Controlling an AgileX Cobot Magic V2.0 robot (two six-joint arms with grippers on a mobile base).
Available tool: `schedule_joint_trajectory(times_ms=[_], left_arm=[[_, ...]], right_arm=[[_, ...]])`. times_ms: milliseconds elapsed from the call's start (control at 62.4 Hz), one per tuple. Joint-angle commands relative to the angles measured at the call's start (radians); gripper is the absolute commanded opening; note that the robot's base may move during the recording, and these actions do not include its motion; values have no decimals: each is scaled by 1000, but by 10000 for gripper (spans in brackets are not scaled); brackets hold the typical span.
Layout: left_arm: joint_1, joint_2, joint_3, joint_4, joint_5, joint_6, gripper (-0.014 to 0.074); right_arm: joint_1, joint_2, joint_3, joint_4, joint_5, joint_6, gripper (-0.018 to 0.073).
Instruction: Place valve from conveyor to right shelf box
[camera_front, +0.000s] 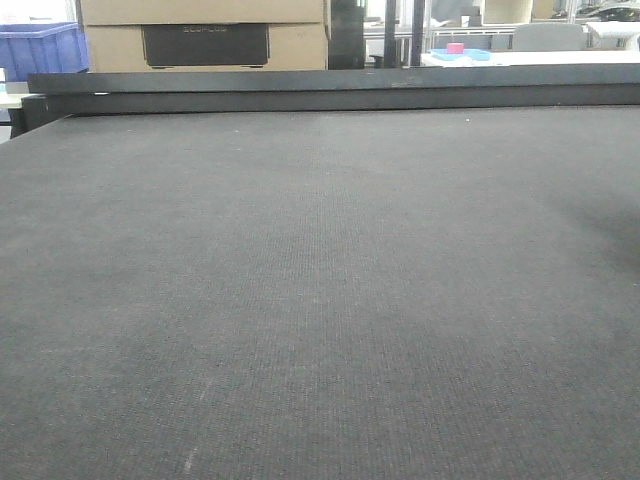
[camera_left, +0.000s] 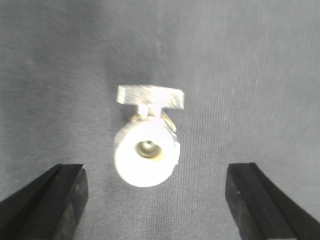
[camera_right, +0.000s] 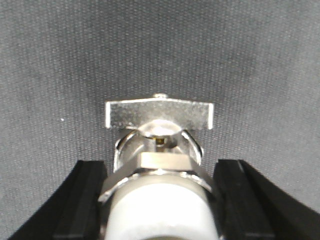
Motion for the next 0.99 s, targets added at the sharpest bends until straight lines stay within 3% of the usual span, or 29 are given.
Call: schedule_joint_trajectory(times_ms=[0, 320, 977], left_arm=[[-10, 15, 44, 23, -51, -13, 466], [2, 129, 68, 25, -138, -13, 466], [2, 190, 37, 29, -130, -13, 442]], right_arm=[[-4, 3, -6, -3, -3, -7, -162], [-4, 3, -6, -3, 3, -7, -162], [-4, 3, -6, 5, 8, -7, -162]])
